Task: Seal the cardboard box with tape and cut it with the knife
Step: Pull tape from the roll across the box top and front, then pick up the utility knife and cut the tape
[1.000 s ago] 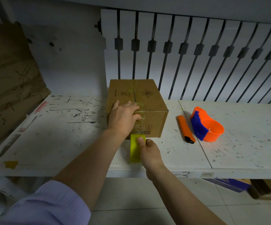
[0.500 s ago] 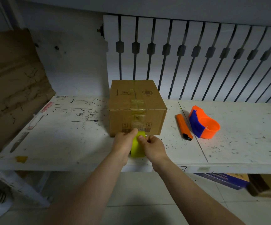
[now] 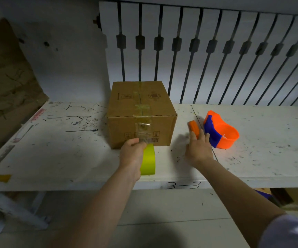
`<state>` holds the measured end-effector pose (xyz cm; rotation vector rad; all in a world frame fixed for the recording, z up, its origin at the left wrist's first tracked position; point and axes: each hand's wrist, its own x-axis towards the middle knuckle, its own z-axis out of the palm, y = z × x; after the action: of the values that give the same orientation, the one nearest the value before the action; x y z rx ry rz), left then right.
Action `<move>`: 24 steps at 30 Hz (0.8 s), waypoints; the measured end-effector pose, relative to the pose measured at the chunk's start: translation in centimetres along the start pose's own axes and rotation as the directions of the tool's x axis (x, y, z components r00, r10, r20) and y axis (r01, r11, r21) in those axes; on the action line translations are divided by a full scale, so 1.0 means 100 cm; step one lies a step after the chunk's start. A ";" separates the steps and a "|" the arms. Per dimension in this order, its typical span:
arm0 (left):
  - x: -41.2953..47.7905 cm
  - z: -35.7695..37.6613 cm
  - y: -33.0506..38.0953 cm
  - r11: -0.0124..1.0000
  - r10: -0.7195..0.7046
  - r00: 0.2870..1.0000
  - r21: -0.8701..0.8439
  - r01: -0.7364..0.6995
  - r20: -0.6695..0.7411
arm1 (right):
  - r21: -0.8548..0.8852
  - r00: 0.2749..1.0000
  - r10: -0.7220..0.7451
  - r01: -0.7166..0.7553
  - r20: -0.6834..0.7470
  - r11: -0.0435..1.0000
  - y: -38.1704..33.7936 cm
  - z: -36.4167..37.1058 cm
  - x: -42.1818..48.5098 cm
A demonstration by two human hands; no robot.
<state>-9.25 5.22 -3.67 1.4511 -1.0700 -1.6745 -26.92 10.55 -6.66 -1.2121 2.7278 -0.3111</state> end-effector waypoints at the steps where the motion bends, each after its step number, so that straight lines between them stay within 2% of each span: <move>1: -0.001 0.000 0.001 1.000 -0.006 1.000 0.000 0.006 -0.005 | -0.022 1.000 0.022 -0.021 0.018 1.000 0.002 0.002 0.004; 5: -0.004 0.000 0.004 1.000 -0.014 1.000 0.004 0.014 -0.016 | -0.116 0.995 0.077 -0.070 0.058 0.991 0.003 0.006 0.011; 13: -0.008 0.000 0.007 0.999 -0.003 1.000 -0.033 0.004 0.011 | -0.024 0.997 0.037 -0.039 -0.061 0.999 -0.002 -0.002 0.002; 18: -0.012 -0.006 0.009 0.999 0.017 1.000 -0.038 -0.016 0.018 | 0.103 0.988 0.135 -0.142 0.075 0.984 -0.005 -0.008 -0.011; 21: -0.014 -0.009 0.011 0.999 0.023 1.000 -0.036 -0.023 0.016 | 0.247 0.974 0.181 -0.210 0.137 0.946 -0.005 -0.011 -0.023; 22: -0.014 -0.009 0.012 0.999 0.023 1.000 -0.032 -0.022 0.019 | 0.346 0.965 0.212 -0.254 0.157 0.903 -0.005 -0.012 -0.028; 24: -0.016 -0.010 0.014 0.999 0.012 1.000 -0.036 -0.011 0.023 | 0.582 0.938 0.261 -0.347 0.229 0.735 -0.005 -0.016 -0.041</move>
<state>-8.05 5.90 -1.72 1.4039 -1.0537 -1.6977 -24.19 13.48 -4.75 -0.5652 2.3416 -0.9495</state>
